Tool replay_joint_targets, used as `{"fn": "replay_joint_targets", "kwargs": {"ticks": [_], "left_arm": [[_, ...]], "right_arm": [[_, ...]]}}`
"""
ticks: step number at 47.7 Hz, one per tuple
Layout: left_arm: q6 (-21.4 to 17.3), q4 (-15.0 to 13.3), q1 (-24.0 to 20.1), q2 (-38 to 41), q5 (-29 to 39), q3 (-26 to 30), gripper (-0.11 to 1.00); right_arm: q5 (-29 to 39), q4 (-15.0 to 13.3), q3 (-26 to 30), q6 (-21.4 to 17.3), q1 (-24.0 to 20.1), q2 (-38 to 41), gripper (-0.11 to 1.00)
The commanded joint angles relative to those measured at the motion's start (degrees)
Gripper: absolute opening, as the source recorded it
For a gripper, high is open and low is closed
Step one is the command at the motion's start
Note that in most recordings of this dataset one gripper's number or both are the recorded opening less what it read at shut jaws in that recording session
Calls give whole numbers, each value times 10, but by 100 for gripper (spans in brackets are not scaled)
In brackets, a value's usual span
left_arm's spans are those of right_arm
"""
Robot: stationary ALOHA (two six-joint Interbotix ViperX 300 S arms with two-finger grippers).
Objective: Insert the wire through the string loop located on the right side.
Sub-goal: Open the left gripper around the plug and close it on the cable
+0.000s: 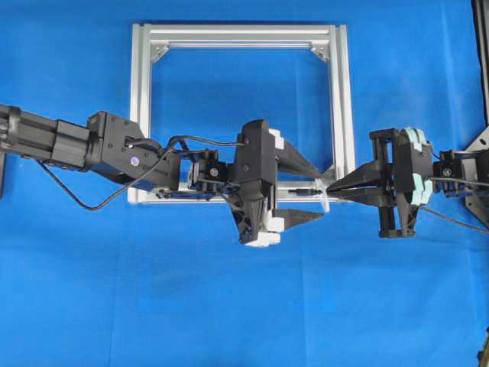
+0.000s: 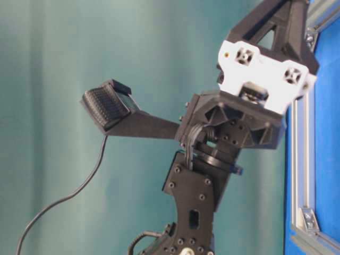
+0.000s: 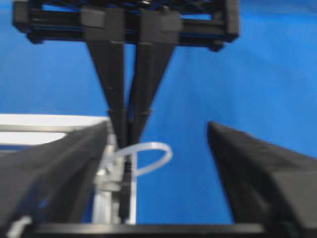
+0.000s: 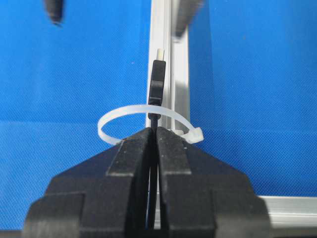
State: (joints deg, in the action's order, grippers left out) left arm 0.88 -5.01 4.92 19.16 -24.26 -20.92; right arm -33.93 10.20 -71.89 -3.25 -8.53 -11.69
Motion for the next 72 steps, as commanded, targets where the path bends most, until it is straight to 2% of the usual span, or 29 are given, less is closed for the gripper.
{"fn": "replay_joint_targets", "kwargs": {"ticks": [1,4,9,28,72], "left_arm": [[0,1,-4,-13,-3,6,82],[0,1,-5,-13,-3,6,89],[-2,1,-8,-12,0,5,85],[-1,1,-14,44,6,-8,86],[0,1,-15,46,4,-4,86]], "right_arm": [[-4,-1,9,0,-1,-4,-4],[-4,-1,9,0,-1,-3,-4],[-4,-1,9,0,-2,-3,-4],[-4,-1,9,1,-2,-4,-4],[-4,-1,9,0,-2,-4,-4]]}}
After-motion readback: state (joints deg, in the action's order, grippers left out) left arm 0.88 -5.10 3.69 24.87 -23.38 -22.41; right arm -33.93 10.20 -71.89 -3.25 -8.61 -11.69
